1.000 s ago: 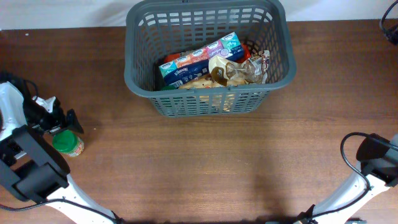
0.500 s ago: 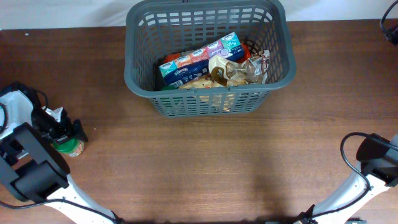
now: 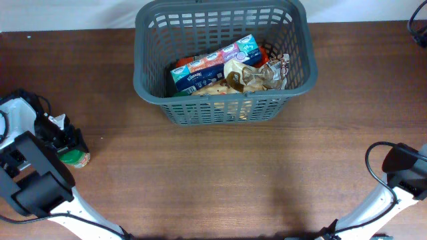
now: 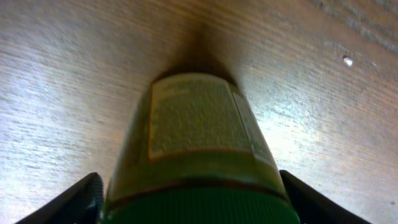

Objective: Pack container
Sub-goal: 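Grasp the second green-lidded jar with the left gripper, then place the second jar into the basket and withdraw the left gripper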

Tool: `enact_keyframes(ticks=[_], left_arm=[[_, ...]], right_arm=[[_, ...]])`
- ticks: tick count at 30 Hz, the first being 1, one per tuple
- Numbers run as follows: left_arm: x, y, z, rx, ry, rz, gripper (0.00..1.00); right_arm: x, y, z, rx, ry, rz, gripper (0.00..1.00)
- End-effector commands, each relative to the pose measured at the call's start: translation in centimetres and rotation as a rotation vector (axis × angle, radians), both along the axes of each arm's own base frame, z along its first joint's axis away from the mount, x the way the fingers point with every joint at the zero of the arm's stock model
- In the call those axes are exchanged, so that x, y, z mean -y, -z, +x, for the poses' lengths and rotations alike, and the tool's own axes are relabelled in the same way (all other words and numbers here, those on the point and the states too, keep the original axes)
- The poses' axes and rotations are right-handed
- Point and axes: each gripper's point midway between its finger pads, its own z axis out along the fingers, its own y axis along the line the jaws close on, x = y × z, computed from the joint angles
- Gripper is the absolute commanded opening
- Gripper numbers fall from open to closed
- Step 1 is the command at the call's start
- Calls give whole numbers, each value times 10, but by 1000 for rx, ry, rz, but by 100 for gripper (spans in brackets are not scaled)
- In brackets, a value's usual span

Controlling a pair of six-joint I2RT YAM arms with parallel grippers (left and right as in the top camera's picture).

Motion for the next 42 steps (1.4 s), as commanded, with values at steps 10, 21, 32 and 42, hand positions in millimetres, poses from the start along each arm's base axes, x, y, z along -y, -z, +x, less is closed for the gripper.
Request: enact_keyframes(ticks=[10,21,32,42], left_arm=[[5,-10,8,53,-12,-23,2],[38,-262,120,724,291,302,2],[263,-399,137,1174,1146,379,2],[339,-222,157,695,1515,128,2]], right_arm=[[-3,1,2,3,-4,13,99],[-3,1,2,3,-4,13,99],[-3,1,2,3,-4,13,99],[-3,1,2,3,-4,13,99]])
